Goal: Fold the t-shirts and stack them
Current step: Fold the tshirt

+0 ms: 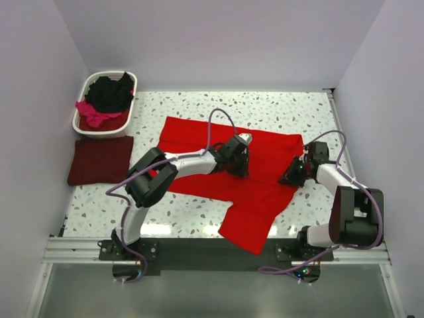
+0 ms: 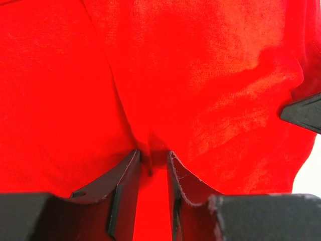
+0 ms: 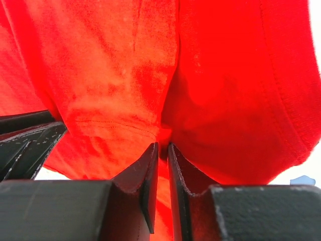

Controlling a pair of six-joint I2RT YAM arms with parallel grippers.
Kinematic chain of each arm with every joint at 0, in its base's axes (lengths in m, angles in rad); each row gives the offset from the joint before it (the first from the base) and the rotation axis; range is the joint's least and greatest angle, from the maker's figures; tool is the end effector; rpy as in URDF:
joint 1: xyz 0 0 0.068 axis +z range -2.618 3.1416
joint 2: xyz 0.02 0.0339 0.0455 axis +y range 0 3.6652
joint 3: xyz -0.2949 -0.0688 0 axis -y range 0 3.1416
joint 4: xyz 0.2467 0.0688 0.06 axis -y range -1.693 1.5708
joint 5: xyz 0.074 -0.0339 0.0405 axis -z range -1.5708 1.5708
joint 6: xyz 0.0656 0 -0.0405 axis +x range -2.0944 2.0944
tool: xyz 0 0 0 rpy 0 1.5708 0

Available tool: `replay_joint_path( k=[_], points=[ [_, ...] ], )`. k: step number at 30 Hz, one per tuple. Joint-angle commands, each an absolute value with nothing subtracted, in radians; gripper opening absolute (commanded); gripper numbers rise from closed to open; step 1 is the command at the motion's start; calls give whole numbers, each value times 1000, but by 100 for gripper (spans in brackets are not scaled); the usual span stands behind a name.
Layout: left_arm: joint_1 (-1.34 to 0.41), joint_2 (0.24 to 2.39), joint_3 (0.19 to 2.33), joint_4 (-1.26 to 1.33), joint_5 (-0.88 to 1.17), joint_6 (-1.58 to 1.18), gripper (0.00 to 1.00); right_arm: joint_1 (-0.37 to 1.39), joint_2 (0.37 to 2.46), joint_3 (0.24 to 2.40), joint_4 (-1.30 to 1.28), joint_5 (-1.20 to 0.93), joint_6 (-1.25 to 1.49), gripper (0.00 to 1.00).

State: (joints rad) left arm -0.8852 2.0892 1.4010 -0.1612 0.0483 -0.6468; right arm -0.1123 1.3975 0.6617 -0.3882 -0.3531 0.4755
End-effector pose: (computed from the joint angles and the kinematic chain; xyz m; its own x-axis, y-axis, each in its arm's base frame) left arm 0.3058 -0.3789 0.1545 -0.8575 0.0976 -0.5052 0.3466 0.8352 -0.4269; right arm 0.2518 -0.0056 0.1606 -0.8166 0.5244 -0.2414 0.3717 0.7976 0.4751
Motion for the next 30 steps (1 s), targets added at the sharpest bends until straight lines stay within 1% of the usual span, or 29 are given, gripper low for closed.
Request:
replay_joint_path(
  k=[1, 3, 4, 8, 10, 11, 15, 20, 24, 30],
  points=[
    [-893, 2091, 1439, -141, 49, -660, 32, -112, 1367, 687, -377, -377, 482, 17],
    [-893, 2089, 1439, -141, 49, -661, 29, -114, 1359, 695, -388, -376, 477, 12],
    [-891, 2089, 1439, -144, 49, -660, 29, -114, 1355, 696, -396, -376, 477, 8],
    [-891, 2082, 1439, -146, 48, -660, 23, -113, 1341, 707, -426, -367, 465, 0],
    [-891, 2072, 1442, -152, 48, -658, 21, -113, 1322, 718, -452, -361, 457, 0],
    [-890, 2069, 1446, -153, 45, -657, 18, -114, 1316, 724, -462, -359, 457, 0],
    [-891, 2051, 1471, -189, 40, -653, 11, -114, 1267, 745, -527, -339, 451, 0],
    [-890, 2036, 1482, -241, 43, -652, 8, -114, 1198, 767, -600, -315, 443, 0],
    [-891, 2022, 1488, -271, 60, -646, 7, -112, 1152, 756, -632, -293, 440, 0],
    [-890, 2006, 1494, -321, 72, -631, 7, -114, 1128, 735, -650, -318, 448, 0]
  ],
)
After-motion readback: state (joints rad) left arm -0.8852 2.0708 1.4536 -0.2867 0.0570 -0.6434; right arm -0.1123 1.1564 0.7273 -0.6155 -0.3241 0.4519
